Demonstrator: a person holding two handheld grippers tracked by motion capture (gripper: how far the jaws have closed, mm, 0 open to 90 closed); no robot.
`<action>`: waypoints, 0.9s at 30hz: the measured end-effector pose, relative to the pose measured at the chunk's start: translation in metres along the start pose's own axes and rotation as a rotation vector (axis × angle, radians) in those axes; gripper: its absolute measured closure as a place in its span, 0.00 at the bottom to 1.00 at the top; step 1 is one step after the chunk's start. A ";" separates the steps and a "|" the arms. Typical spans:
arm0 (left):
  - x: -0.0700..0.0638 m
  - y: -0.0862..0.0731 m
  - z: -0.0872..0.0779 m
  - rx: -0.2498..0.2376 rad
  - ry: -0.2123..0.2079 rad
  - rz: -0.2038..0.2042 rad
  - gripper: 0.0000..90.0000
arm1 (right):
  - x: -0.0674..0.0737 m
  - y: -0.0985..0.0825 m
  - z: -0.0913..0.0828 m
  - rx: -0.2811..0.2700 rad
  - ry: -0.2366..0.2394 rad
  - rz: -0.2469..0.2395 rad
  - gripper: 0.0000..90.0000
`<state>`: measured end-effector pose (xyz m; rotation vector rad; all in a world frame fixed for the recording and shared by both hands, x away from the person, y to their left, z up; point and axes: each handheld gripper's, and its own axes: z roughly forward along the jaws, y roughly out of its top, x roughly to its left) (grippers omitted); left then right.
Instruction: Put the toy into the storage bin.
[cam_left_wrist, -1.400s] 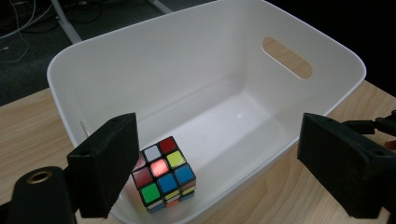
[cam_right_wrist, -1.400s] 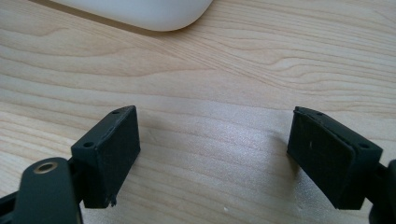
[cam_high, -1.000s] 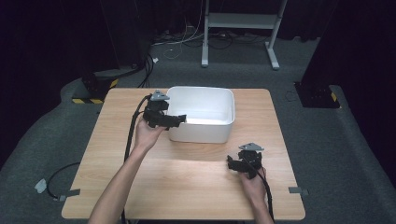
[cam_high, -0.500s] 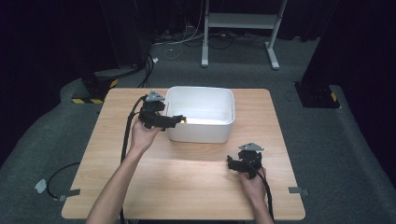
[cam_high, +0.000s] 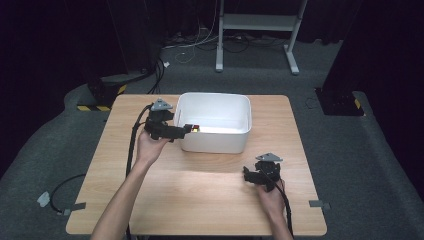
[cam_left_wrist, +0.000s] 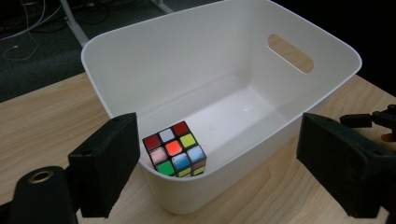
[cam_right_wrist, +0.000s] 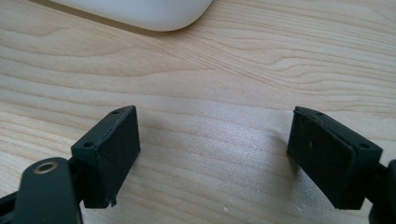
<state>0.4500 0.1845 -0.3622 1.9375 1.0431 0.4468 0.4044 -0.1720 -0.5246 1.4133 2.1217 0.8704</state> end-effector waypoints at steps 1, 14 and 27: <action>0.000 0.000 0.000 0.000 0.000 0.000 0.15 | 0.000 0.000 0.000 0.000 0.000 0.000 0.18; 0.004 -0.008 -0.009 0.000 0.006 -0.004 0.15 | 0.000 0.000 0.000 0.000 0.000 0.000 0.18; 0.006 -0.013 -0.018 -0.025 0.012 -0.012 0.15 | 0.000 0.000 0.000 0.000 0.000 0.000 0.18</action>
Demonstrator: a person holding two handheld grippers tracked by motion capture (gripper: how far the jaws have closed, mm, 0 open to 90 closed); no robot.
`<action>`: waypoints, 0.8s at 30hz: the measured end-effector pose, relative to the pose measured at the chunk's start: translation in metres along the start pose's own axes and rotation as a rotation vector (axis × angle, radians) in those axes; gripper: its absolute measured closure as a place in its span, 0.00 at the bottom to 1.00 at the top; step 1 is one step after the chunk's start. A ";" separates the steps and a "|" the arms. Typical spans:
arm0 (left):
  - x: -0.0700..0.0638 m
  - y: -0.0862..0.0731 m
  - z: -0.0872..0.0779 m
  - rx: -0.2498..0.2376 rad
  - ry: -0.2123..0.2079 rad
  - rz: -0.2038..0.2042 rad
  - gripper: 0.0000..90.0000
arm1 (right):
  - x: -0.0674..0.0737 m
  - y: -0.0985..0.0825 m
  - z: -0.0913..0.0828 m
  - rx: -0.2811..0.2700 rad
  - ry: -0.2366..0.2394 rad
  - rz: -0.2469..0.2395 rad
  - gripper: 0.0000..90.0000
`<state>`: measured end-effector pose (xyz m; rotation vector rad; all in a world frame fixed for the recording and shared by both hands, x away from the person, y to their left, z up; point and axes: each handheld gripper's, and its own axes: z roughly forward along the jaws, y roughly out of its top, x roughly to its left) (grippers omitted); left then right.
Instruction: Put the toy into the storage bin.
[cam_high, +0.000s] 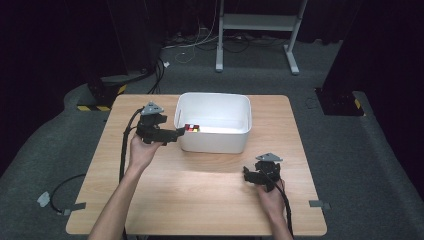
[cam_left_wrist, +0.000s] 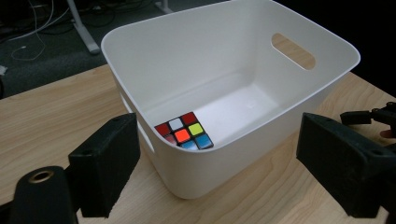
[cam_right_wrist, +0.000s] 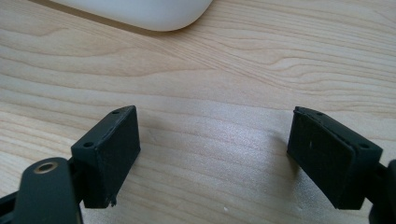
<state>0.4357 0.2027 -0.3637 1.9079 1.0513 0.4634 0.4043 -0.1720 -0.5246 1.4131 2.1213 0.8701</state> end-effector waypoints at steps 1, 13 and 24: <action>0.001 -0.001 0.000 -0.003 -0.002 -0.004 0.15 | 0.000 0.000 0.000 0.000 0.000 0.000 0.18; 0.005 -0.006 -0.007 -0.004 -0.008 -0.018 0.15 | 0.000 0.000 0.000 0.000 -0.001 0.002 0.18; 0.013 -0.015 -0.018 -0.018 -0.009 -0.051 0.15 | 0.000 0.000 0.000 0.000 -0.001 0.001 0.18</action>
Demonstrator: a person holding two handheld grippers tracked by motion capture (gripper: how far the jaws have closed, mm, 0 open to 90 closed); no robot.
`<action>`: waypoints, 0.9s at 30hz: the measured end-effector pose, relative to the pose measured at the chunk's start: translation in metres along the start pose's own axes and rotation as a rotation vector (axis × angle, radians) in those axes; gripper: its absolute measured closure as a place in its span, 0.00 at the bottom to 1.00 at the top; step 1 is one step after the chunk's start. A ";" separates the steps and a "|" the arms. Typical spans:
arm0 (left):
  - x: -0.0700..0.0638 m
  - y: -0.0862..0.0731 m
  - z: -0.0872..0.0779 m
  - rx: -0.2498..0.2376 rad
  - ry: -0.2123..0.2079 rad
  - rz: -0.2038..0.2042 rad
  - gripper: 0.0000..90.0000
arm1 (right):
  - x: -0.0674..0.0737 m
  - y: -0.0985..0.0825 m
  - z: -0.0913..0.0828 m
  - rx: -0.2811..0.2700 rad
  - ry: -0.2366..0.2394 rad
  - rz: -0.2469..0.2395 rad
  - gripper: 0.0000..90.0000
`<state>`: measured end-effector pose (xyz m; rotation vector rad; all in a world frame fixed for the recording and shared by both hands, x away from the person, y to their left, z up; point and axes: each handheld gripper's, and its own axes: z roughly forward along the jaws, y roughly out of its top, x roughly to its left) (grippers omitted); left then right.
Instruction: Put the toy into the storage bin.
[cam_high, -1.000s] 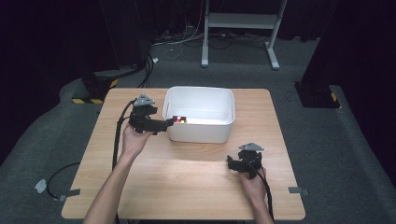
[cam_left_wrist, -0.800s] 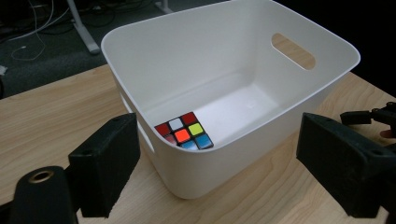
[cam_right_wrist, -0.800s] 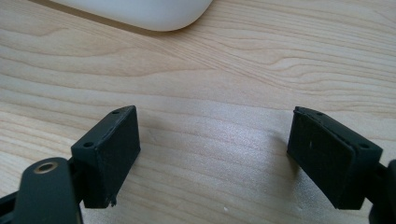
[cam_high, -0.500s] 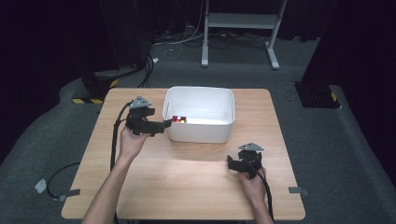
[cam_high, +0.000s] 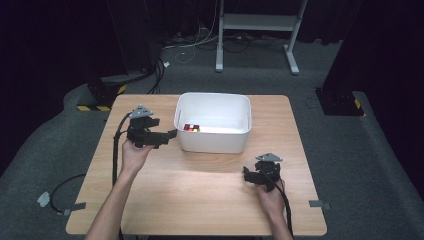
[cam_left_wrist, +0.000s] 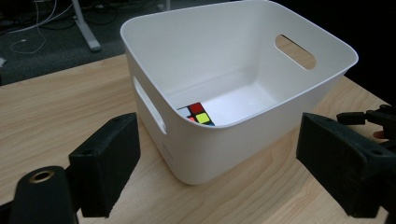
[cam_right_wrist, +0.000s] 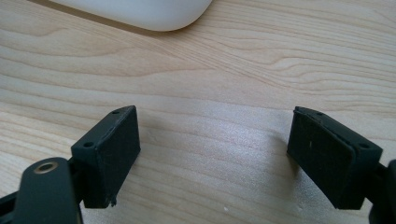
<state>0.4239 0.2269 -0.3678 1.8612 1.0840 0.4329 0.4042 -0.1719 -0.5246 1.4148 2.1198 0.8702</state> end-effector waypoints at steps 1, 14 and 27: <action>0.000 0.000 0.000 0.000 0.000 0.000 0.15 | 0.000 0.000 0.000 0.000 0.000 0.000 0.18; 0.008 -0.009 -0.014 -0.013 0.010 -0.024 0.16 | 0.000 0.000 0.000 0.000 -0.001 0.000 0.18; 0.016 -0.021 -0.025 -0.023 0.013 -0.057 0.16 | 0.000 0.000 0.000 0.000 -0.001 0.001 0.18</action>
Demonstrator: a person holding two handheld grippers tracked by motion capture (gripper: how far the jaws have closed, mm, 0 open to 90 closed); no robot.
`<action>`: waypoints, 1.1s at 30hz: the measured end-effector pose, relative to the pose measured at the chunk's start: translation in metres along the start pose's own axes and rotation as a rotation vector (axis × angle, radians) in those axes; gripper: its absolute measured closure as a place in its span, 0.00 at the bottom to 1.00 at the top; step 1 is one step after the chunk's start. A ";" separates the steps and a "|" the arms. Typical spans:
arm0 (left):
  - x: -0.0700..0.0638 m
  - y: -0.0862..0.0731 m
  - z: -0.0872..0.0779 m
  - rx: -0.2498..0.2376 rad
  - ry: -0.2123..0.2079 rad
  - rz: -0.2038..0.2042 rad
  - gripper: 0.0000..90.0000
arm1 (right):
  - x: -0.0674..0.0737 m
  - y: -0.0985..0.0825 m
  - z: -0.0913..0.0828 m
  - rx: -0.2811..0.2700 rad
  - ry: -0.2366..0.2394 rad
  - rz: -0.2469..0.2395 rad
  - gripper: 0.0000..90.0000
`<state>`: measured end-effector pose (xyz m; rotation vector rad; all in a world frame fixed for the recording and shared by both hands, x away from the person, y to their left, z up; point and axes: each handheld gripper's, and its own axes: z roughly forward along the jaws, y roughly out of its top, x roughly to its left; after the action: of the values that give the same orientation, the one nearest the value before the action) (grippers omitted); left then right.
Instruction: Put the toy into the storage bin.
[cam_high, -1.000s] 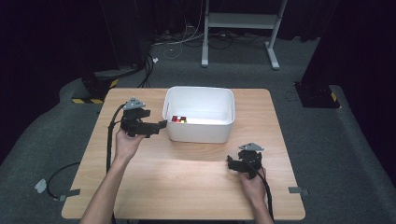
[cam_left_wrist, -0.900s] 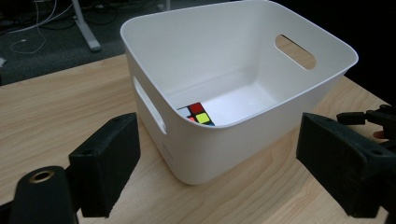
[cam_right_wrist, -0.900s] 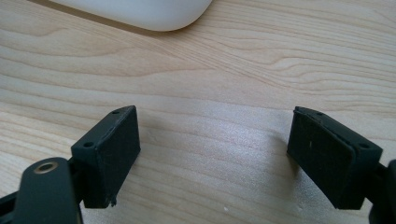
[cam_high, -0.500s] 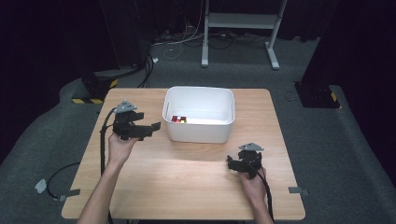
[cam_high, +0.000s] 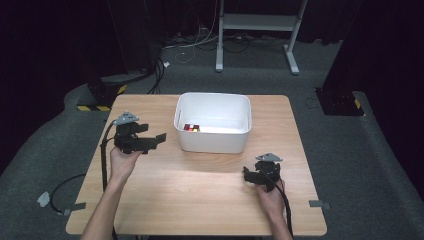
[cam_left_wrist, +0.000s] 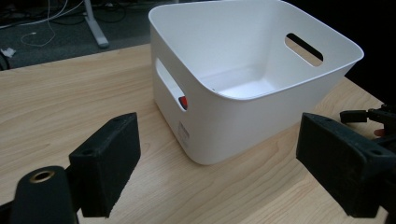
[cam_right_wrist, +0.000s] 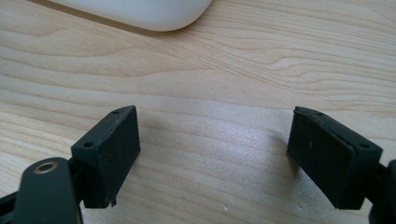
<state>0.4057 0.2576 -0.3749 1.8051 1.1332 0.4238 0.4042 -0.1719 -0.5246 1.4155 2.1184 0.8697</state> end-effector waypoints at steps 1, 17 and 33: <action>0.000 0.000 0.000 0.000 0.000 0.000 0.16 | 0.000 0.000 0.000 0.000 0.000 0.000 0.18; 0.007 -0.009 -0.008 -0.008 0.009 -0.020 0.16 | 0.000 0.000 0.000 0.000 -0.001 0.000 0.18; 0.011 -0.020 -0.012 -0.005 -0.017 -0.047 0.16 | 0.000 0.000 0.000 0.000 -0.001 0.000 0.18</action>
<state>0.3924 0.2757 -0.3877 1.7707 1.1591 0.3828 0.4041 -0.1718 -0.5246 1.4163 2.1178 0.8687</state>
